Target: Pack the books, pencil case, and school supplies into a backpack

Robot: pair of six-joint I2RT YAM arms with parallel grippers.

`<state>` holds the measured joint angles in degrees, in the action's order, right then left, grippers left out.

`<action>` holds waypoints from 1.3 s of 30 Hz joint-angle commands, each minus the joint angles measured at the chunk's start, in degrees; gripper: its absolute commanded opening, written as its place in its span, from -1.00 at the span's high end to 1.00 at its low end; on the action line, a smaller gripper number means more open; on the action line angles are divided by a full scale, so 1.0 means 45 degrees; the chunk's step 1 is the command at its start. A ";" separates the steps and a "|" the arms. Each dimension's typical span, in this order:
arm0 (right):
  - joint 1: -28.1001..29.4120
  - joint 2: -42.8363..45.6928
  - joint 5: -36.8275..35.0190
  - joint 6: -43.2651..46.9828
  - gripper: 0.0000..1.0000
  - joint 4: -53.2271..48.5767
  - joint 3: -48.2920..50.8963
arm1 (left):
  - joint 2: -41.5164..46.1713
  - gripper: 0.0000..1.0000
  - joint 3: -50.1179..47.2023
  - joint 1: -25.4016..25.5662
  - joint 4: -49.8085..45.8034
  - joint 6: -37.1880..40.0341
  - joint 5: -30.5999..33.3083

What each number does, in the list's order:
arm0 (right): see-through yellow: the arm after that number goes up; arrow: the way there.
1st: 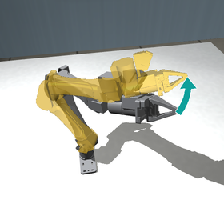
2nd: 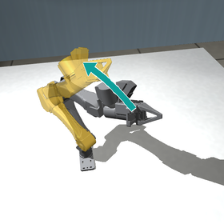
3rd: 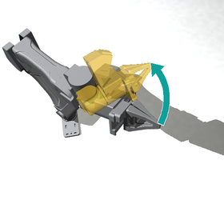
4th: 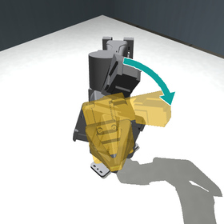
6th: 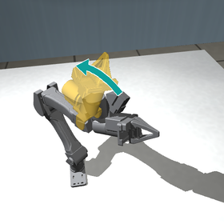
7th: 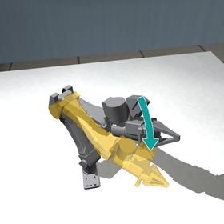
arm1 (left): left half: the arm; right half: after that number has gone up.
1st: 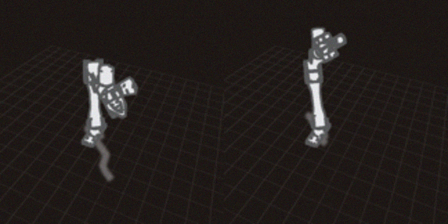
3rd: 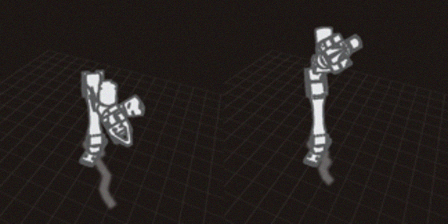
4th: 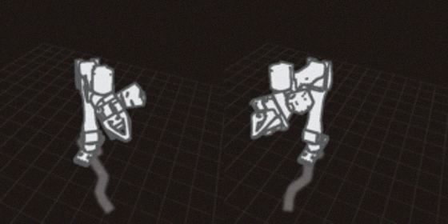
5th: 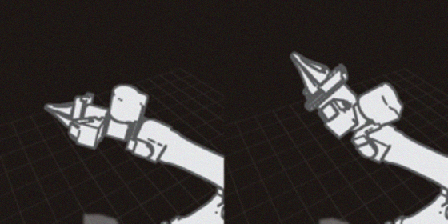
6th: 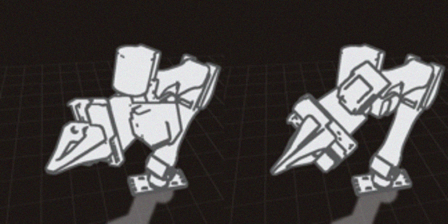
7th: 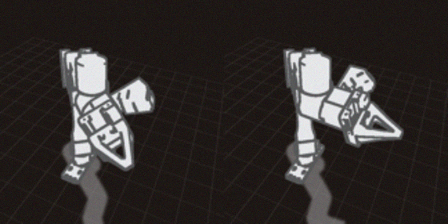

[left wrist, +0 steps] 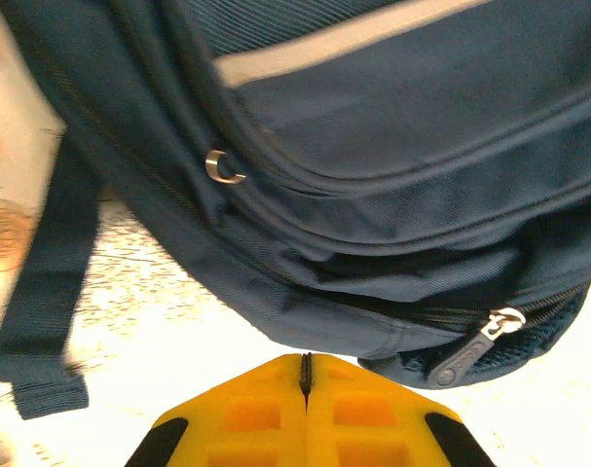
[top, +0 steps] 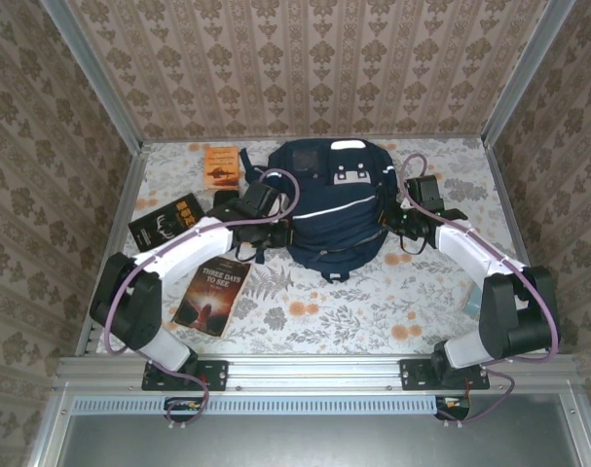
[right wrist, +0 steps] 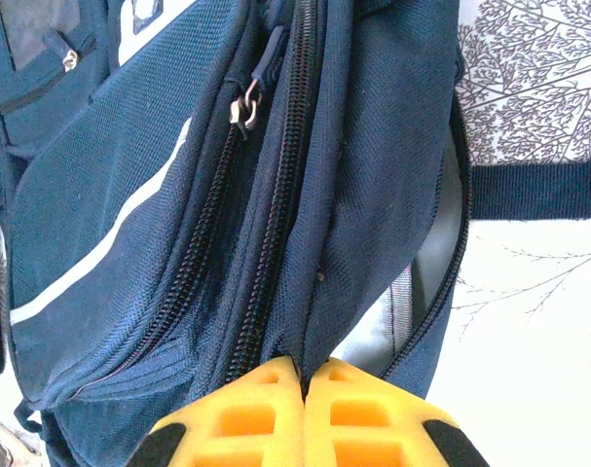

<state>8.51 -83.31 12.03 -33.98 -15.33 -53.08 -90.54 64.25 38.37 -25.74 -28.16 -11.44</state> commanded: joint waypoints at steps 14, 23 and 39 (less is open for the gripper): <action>0.0089 -0.0022 0.0862 -0.0049 1.00 0.0091 -0.0007 | -0.1754 0.19 0.1022 0.2203 0.0259 0.1987 0.0457; 0.0078 0.0001 0.0803 -0.0086 1.00 0.0058 -0.0016 | -0.2663 0.27 0.1631 0.2215 -0.0216 0.2404 0.0283; 0.0065 0.0059 0.0671 -0.0165 1.00 -0.0019 0.0019 | -0.3167 0.53 0.2209 0.2181 -0.1427 0.3761 -0.0512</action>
<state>8.51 -83.31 14.17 -34.48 -15.49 -53.04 -104.20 72.77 48.29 -28.18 -14.70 -10.98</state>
